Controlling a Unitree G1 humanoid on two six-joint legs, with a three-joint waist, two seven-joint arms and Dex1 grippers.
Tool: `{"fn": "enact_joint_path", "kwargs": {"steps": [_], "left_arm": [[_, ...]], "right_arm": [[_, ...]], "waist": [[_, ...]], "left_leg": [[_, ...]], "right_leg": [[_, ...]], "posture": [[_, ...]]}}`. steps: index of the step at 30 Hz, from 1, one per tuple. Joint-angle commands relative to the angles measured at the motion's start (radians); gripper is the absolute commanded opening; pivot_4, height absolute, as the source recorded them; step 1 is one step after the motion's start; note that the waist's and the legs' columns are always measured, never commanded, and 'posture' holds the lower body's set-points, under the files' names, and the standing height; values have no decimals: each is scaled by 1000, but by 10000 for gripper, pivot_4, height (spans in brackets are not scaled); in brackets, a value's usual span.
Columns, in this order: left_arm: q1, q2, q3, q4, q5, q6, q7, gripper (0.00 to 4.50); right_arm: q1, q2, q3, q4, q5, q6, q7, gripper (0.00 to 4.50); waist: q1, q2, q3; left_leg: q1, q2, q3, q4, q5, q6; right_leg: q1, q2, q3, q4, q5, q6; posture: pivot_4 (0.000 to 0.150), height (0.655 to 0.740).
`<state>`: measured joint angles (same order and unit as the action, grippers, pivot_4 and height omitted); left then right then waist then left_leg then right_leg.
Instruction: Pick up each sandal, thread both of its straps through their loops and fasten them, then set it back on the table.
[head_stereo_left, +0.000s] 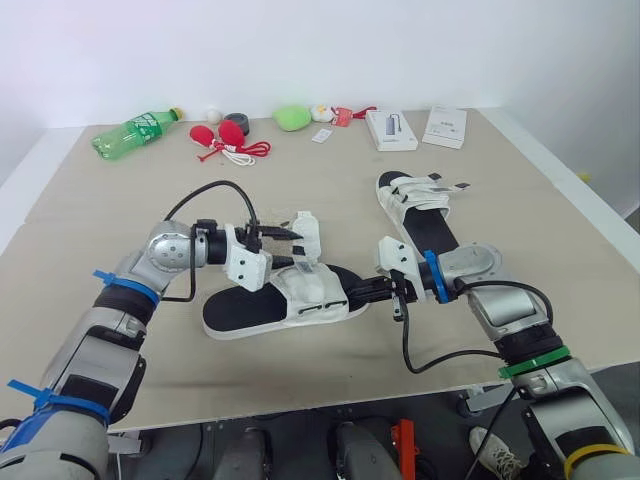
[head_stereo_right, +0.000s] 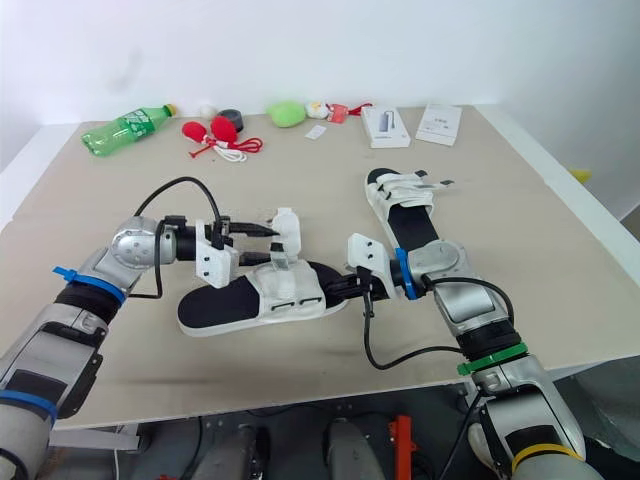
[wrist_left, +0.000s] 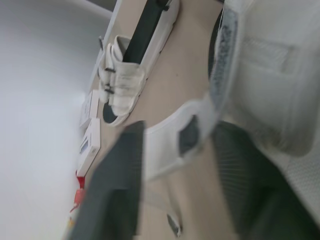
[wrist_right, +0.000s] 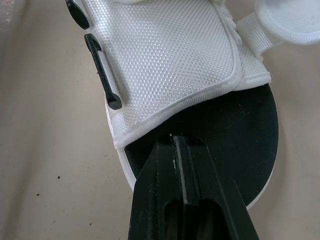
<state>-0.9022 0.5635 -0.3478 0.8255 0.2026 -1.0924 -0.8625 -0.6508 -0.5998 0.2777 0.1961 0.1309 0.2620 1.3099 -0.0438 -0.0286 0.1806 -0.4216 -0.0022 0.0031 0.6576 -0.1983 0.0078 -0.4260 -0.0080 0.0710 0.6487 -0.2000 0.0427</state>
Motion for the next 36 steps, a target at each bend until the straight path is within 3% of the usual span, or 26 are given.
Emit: {"fn": "enact_joint_path", "kwargs": {"steps": [1,2,15,21,31,34,36], "left_arm": [[-29,-2,2,-32,-2,-16,9,2368],[-30,-3,3,-42,-9,-14,8,855],[-46,28,54,-233,-85,-54,67,855],[88,106,-8,-480,-189,-66,23,855],[206,144,-51,-665,-340,163,-82,855],[225,147,-41,-703,-372,181,-119,9325],[232,144,-31,-722,-372,169,-131,18391]], "right_arm": [[-4,-9,-4,-24,-2,-4,-1,0],[-4,-9,-4,-25,-1,-3,0,0],[1,-13,-3,-26,-3,-7,2,0],[0,-15,-5,-20,-2,-11,4,0],[-7,-9,4,-7,-6,-18,6,0],[-13,-6,4,1,-9,-22,10,0],[-15,-6,4,5,-10,-23,11,0]], "waist": [[0,0,0],[0,0,0],[0,0,0],[-4,0,0],[-2,0,0],[-2,0,0],[-2,0,0]], "left_leg": [[0,0,0,0,0,0],[0,0,0,0,0,0],[0,0,-1,0,0,0],[1,1,0,-1,0,0],[1,1,0,1,1,1],[1,2,0,0,1,1],[1,2,0,0,1,1]], "right_leg": [[0,0,0,0,0,0],[0,0,0,0,0,0],[0,0,0,0,0,0],[0,0,2,0,1,-2],[1,0,1,0,2,0],[1,1,1,0,1,-1],[1,1,1,0,1,-1]], "posture": [[1500,7400],[1500,7400],[1500,7400],[1500,7400],[1500,7400],[1500,7400],[1500,7400]]}}
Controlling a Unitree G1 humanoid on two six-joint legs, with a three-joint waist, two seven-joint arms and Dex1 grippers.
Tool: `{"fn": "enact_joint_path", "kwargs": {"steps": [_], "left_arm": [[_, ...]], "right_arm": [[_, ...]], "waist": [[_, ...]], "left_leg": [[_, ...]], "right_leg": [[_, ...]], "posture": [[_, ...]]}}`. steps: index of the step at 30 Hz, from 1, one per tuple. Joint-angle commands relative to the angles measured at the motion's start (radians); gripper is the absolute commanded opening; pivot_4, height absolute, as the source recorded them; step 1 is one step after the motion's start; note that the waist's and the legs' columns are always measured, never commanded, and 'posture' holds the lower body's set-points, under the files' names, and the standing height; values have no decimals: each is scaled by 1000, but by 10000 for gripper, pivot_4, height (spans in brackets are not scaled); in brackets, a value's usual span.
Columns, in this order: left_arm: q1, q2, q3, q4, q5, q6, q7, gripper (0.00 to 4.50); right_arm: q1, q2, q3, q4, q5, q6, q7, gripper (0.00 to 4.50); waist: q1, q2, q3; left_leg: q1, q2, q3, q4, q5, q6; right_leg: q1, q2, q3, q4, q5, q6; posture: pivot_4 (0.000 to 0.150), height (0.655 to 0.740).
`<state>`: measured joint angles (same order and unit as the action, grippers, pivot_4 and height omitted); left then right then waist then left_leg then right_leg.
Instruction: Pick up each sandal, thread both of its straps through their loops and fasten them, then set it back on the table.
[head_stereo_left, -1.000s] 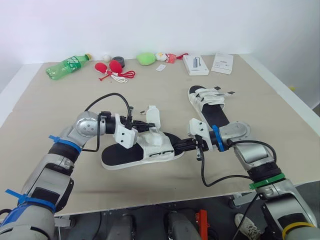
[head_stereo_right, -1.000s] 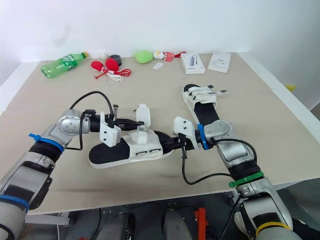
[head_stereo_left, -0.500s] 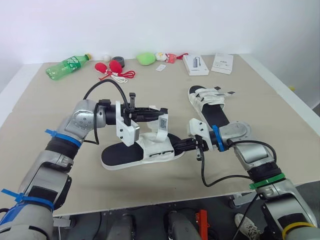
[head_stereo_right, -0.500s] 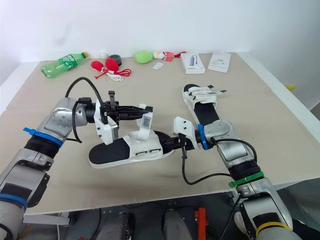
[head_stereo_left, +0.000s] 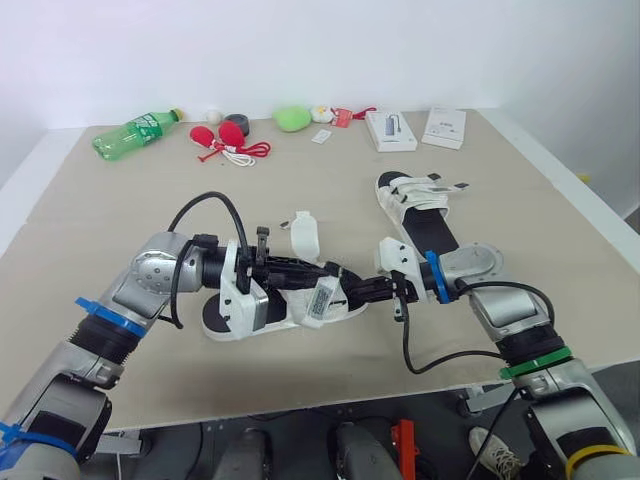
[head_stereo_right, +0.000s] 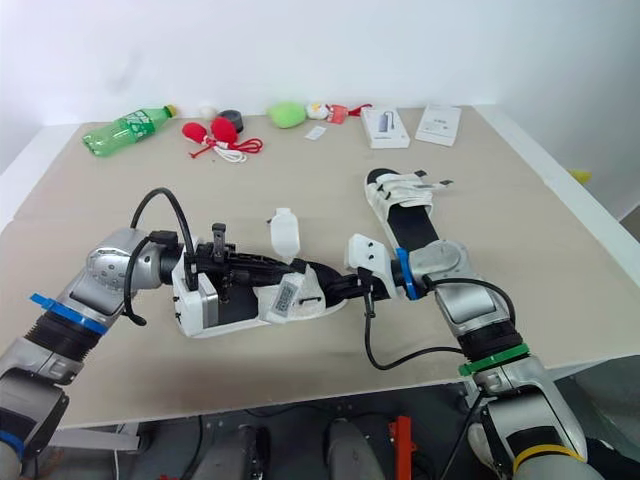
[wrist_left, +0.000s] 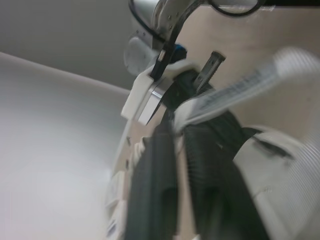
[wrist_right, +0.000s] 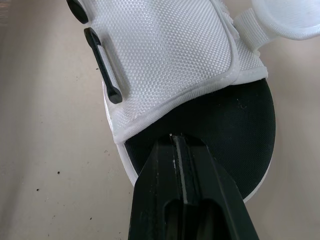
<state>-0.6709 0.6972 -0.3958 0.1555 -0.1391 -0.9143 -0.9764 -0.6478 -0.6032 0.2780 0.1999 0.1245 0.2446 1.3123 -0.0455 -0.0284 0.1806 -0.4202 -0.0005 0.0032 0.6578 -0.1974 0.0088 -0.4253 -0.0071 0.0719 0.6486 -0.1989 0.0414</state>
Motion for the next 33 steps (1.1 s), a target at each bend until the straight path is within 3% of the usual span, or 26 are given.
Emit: {"fn": "enact_joint_path", "kwargs": {"steps": [1,5,6,8,13,17,21,29,33], "left_arm": [[1,8,21,-56,-24,-19,-22,23528],[1,-6,53,-56,0,-64,-2,42237],[-1,-10,68,-50,7,-73,10,44604],[-9,-9,95,-24,12,-65,25,44604],[20,27,145,16,-97,361,-4,44604],[161,146,155,-194,-324,841,-122,44604],[258,208,213,-390,-517,1183,-98,44604],[365,331,388,-572,-882,1706,-39,44604],[425,392,390,-631,-905,1798,-78,44604]], "right_arm": [[-19,-2,3,3,-3,-7,10,0],[-22,0,6,11,-6,-12,14,0],[-24,1,6,14,-6,-13,15,0],[-29,3,7,21,-7,-16,18,0],[-41,14,9,41,-13,-26,24,0],[-43,20,11,48,-16,-31,30,0],[-49,24,11,60,-18,-37,32,0],[-52,30,2,69,-17,-42,28,0],[-39,27,6,59,-18,-42,34,0]], "waist": [[0,0,0],[1,0,0],[1,0,0],[1,0,0],[-2,0,0],[-8,0,0],[-4,0,0],[-3,0,0],[-3,0,0]], "left_leg": [[0,0,0,0,0,0],[0,0,0,0,0,0],[0,0,0,0,0,0],[0,0,0,0,0,0],[1,1,0,0,0,0],[1,4,1,-1,0,0],[0,6,-1,-3,-1,-1],[2,10,-1,-2,-1,-1],[3,11,-1,-4,-1,-2]], "right_leg": [[0,0,0,0,0,0],[0,0,0,0,0,0],[0,0,0,0,0,0],[0,0,0,0,0,0],[0,2,0,0,0,1],[-1,4,0,0,-1,-1],[-1,5,-3,0,-3,-3],[0,9,-4,0,-5,-7],[-1,10,-4,1,-7,-11]], "posture": [[1500,7400],[1500,7400],[1500,7400],[1500,7400],[1500,7400],[1500,7400],[1500,7400],[1500,7400],[1500,7400]]}}
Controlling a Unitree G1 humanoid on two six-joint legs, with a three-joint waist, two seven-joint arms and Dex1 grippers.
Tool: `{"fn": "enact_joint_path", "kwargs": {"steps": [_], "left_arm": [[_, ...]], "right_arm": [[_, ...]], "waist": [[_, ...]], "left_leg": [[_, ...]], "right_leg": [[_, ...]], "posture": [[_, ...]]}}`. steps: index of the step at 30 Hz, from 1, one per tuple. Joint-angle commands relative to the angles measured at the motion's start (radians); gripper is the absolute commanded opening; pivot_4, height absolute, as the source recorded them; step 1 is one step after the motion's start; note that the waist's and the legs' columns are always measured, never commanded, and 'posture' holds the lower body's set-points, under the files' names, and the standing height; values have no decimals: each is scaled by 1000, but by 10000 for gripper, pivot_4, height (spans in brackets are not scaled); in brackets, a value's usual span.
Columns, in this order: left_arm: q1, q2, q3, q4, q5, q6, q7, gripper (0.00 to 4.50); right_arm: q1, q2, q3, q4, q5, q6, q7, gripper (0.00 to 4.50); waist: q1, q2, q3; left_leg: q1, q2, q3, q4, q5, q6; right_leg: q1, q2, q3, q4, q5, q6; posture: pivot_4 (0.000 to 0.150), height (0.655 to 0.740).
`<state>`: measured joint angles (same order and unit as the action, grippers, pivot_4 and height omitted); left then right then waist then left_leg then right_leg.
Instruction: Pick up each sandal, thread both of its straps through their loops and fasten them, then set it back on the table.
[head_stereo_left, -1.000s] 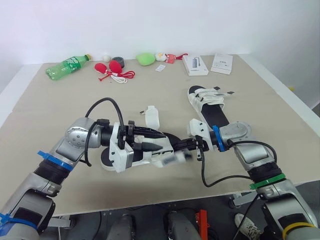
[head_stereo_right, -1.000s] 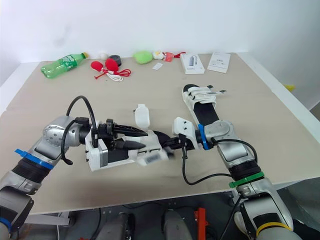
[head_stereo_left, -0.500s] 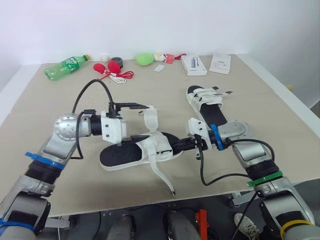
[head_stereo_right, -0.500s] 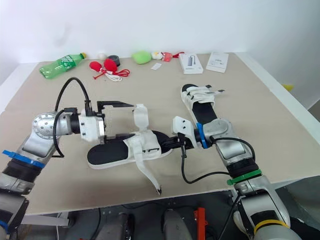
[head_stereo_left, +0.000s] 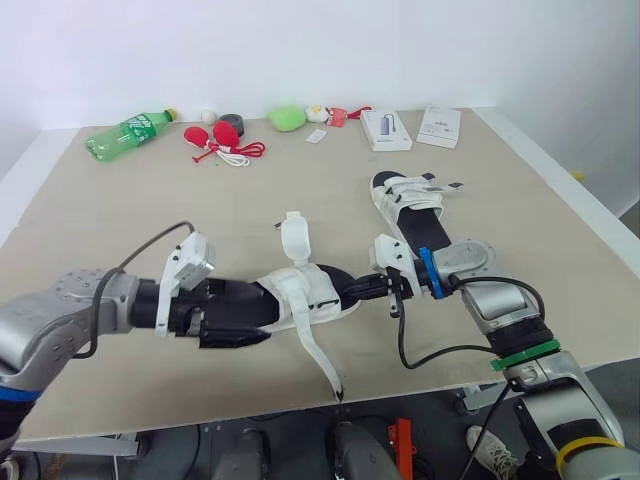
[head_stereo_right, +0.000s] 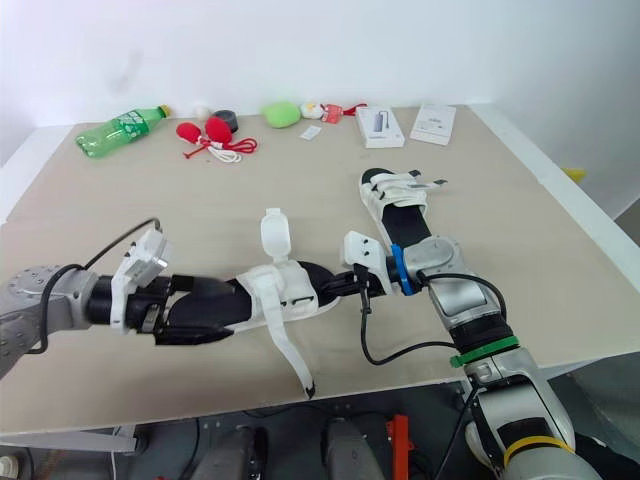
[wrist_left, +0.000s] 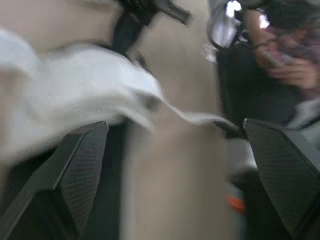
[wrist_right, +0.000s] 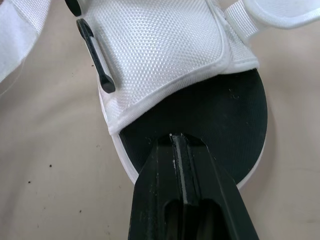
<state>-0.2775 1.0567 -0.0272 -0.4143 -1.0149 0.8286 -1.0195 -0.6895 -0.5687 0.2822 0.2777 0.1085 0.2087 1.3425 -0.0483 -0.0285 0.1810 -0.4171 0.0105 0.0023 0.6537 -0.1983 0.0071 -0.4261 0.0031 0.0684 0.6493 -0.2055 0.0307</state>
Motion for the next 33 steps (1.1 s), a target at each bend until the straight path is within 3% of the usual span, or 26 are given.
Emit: {"fn": "enact_joint_path", "kwargs": {"steps": [1,6,17,25,33], "left_arm": [[54,36,14,-73,-21,66,-35,44604],[103,-43,-58,-42,64,81,23,44604],[-65,-286,-143,82,215,43,71,44604],[-147,-377,-193,138,288,40,40,44604],[-149,-357,-116,151,156,274,47,44604]], "right_arm": [[5,-8,3,-21,-1,-6,4,0],[10,-4,2,-34,0,0,-1,0],[18,12,-23,-153,46,78,-35,0],[35,8,-17,-179,48,101,-60,0],[38,-8,-19,-172,45,98,-61,0]], "waist": [[0,0,0],[1,0,0],[2,0,0],[3,0,0],[1,0,0]], "left_leg": [[0,0,0,-1,0,0],[2,0,1,-2,0,0],[3,1,2,-1,0,-2],[2,1,2,-1,0,-3],[2,2,1,-1,0,-3]], "right_leg": [[0,0,0,0,-1,-1],[1,0,0,1,-2,-3],[1,3,2,1,-1,-4],[1,4,3,1,-1,-4],[1,6,3,1,-1,-4]], "posture": [[1500,7400],[1500,7400],[1500,7400],[1500,7400],[1500,7400]]}}
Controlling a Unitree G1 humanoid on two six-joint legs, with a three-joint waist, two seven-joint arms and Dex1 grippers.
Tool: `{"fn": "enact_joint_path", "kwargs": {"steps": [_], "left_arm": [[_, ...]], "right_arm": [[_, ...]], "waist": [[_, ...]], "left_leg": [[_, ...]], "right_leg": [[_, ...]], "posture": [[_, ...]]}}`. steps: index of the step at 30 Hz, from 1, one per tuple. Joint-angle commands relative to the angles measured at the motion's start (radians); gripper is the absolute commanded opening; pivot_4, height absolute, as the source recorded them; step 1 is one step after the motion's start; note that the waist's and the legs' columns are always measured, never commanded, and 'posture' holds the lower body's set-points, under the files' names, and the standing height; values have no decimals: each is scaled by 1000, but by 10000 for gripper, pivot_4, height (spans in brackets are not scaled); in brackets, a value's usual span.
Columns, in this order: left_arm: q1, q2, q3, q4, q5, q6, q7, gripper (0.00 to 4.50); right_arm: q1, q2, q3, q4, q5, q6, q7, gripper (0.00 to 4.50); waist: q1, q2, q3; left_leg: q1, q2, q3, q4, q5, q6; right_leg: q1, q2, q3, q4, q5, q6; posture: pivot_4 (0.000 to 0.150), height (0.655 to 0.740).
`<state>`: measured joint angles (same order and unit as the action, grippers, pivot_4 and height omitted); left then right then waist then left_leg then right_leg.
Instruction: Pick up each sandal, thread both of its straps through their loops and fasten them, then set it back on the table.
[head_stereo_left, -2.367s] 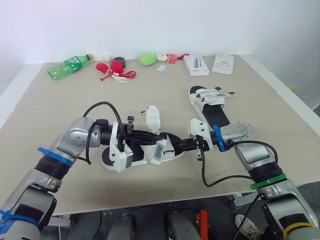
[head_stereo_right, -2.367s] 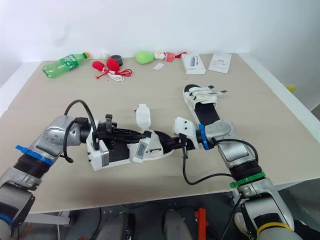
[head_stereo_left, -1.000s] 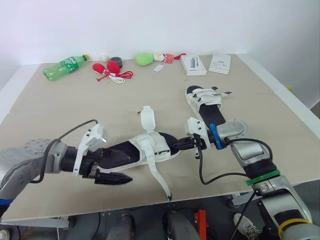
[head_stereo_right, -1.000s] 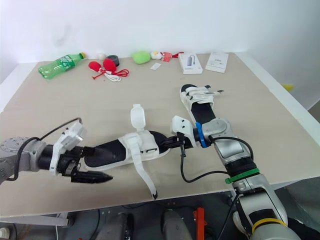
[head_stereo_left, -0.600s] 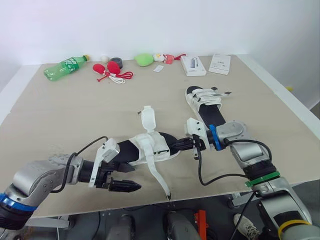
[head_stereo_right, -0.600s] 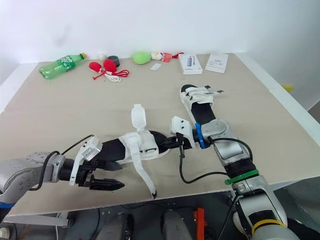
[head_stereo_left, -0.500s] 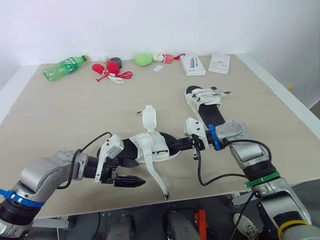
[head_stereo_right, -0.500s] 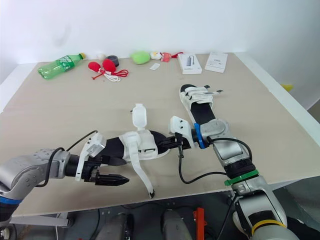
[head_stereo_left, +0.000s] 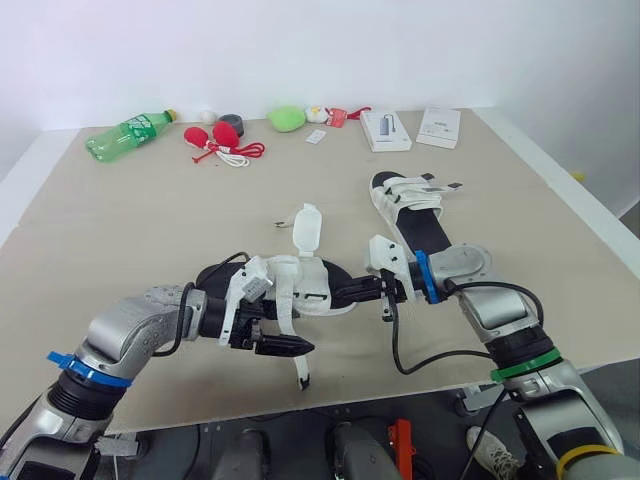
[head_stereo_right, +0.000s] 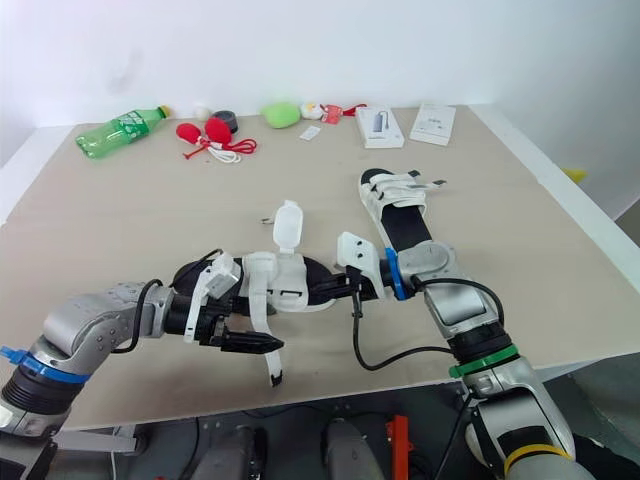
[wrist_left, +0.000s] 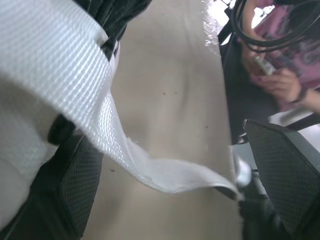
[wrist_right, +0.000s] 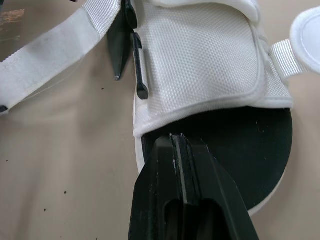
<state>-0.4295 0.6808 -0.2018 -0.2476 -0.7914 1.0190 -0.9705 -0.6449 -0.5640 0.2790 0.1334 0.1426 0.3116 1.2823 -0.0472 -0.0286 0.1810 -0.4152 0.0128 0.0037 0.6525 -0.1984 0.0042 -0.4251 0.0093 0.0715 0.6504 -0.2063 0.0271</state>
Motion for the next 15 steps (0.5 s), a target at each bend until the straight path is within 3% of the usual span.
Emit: {"fn": "enact_joint_path", "kwargs": {"steps": [1,15], "left_arm": [[10,19,80,-16,-92,115,10,44604],[78,-101,232,-83,-250,364,285,44604]], "right_arm": [[-5,-13,-15,-29,11,-6,-1,0],[3,-14,-12,-22,9,-10,-7,0]], "waist": [[0,0,0],[0,0,0]], "left_leg": [[0,0,0,0,0,0],[0,0,-2,0,0,0]], "right_leg": [[0,0,0,0,0,0],[0,0,1,0,2,4]], "posture": [[1500,7400],[1500,7400]]}}
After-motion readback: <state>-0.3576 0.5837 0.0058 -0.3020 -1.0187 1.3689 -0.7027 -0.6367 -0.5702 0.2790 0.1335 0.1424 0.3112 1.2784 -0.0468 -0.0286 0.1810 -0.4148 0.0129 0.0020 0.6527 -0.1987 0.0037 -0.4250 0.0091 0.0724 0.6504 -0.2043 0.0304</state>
